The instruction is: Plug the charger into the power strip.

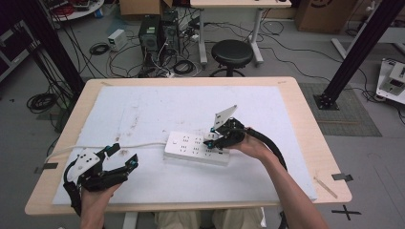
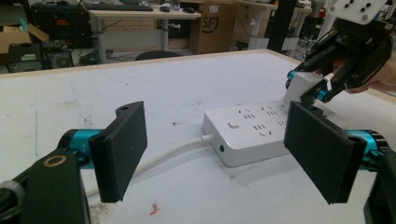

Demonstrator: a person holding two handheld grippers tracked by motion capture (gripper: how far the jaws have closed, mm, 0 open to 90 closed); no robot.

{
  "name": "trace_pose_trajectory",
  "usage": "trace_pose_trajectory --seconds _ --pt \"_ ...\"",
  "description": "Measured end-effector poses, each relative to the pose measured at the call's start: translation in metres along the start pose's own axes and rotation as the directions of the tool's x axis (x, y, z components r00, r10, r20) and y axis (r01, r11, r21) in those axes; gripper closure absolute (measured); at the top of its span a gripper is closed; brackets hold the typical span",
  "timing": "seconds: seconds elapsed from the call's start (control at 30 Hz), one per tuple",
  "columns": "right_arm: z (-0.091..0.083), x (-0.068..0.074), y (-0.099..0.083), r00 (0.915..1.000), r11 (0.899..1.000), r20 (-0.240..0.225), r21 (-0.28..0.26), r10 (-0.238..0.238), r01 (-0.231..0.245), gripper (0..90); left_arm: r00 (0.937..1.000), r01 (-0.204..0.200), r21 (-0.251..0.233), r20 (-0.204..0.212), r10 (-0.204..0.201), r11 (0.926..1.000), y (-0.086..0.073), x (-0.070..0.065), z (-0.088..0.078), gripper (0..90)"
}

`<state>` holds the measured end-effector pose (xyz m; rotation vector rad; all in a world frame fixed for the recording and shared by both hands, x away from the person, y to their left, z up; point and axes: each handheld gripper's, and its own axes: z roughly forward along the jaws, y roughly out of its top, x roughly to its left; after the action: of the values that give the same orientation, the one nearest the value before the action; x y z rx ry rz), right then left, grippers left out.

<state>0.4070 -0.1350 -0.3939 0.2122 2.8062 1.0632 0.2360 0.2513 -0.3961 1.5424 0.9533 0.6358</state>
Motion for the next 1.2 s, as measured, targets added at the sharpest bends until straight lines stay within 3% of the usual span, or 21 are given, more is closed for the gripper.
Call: trace_pose_trajectory --seconds 0.13,0.17,0.23,0.3,0.4,0.63,0.67,0.73,0.93,1.07,1.2 --pt "0.0 -0.004 -0.001 0.9997 1.0 -0.019 -0.007 0.018 -0.018 63.6 0.9999 -0.011 -0.002 0.008 0.011 0.9999 0.002 -0.002 0.002 21.5" --pt "0.001 -0.01 -0.003 0.9973 0.998 -0.055 -0.025 0.049 -0.051 63.7 0.9999 -0.011 -0.001 0.009 0.011 0.9999 0.002 -0.002 0.002 21.4" --pt "0.001 -0.012 -0.004 0.9959 0.998 -0.065 -0.025 0.062 -0.064 63.7 0.9999 -0.011 -0.001 0.009 0.011 0.9999 0.002 -0.002 0.002 21.5" --pt "0.002 -0.019 -0.006 0.9898 0.995 -0.11 -0.038 0.091 -0.096 63.7 1.0 -0.005 0.0 0.007 0.005 1.0 0.0 -0.001 0.0 21.5" --pt "0.003 -0.02 -0.006 0.9899 0.995 -0.11 -0.038 0.089 -0.093 63.7 1.0 -0.006 -0.001 0.003 0.006 1.0 0.0 -0.001 -0.001 21.5" --pt "0.004 -0.011 -0.002 0.9979 0.999 -0.064 -0.032 0.015 -0.017 63.7 1.0 -0.003 0.001 0.006 0.003 1.0 0.0 -0.001 0.001 21.5" --pt "0.009 -0.009 -0.001 0.9986 0.999 -0.052 0.032 0.007 -0.006 63.7 1.0 -0.003 0.001 0.006 0.003 1.0 0.0 -0.001 0.001 21.5" --pt "0.011 -0.005 -0.003 0.9994 1.0 -0.034 0.007 0.011 -0.011 63.7 1.0 -0.004 -0.005 0.006 0.004 1.0 0.003 -0.002 0.001 21.6" --pt "0.01 -0.012 -0.011 0.9943 0.996 -0.071 -0.035 0.079 -0.082 63.8 0.9999 -0.014 -0.014 0.009 0.014 0.9998 0.012 -0.002 0.001 21.7" --pt "0.011 -0.015 -0.014 0.9914 0.993 -0.091 -0.061 0.094 -0.1 63.8 0.9998 -0.016 -0.017 0.01 0.016 0.9997 0.012 -0.002 0.001 21.7" --pt "0.012 -0.013 -0.015 0.9925 0.993 -0.083 -0.065 0.09 -0.095 63.9 0.9999 -0.004 -0.006 0.009 0.004 1.0 0.005 -0.004 0.0 21.7"
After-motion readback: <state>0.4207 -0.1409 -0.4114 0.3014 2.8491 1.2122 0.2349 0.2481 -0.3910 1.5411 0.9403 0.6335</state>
